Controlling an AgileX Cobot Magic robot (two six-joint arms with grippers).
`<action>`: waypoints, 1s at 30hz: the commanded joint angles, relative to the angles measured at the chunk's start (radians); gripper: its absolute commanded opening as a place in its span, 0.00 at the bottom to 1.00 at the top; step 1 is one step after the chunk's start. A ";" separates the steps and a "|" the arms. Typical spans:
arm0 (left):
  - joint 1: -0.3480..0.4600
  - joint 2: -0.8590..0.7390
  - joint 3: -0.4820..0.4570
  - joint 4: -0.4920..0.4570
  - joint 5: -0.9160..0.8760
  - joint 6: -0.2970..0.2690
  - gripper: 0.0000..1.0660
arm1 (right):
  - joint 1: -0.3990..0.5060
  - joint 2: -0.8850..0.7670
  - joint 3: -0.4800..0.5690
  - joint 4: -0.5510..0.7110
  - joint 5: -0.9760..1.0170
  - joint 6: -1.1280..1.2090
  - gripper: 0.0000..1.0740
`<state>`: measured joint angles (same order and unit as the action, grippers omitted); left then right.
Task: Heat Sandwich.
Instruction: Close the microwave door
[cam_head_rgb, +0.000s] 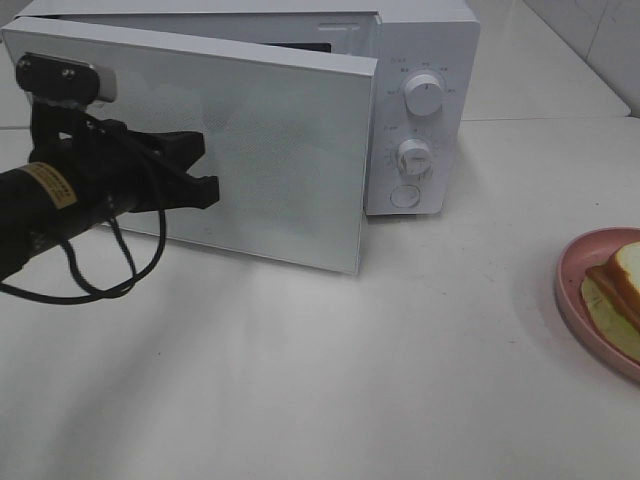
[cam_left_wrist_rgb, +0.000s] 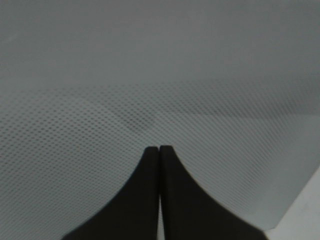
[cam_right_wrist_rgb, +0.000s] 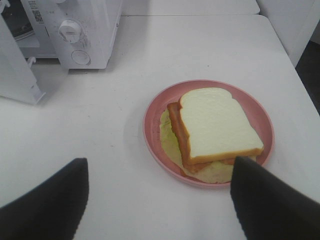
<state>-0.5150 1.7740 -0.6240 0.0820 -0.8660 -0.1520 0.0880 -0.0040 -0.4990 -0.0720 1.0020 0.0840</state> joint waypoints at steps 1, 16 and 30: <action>-0.052 0.034 -0.067 -0.074 -0.004 0.008 0.00 | -0.007 -0.027 0.001 0.005 -0.007 -0.009 0.70; -0.190 0.160 -0.368 -0.419 0.194 0.275 0.00 | -0.007 -0.027 0.001 0.005 -0.007 -0.009 0.70; -0.201 0.241 -0.557 -0.657 0.260 0.458 0.00 | -0.007 -0.027 0.001 0.005 -0.007 -0.009 0.70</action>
<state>-0.7330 2.0020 -1.1340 -0.4740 -0.5410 0.2520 0.0880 -0.0040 -0.4990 -0.0710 1.0020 0.0840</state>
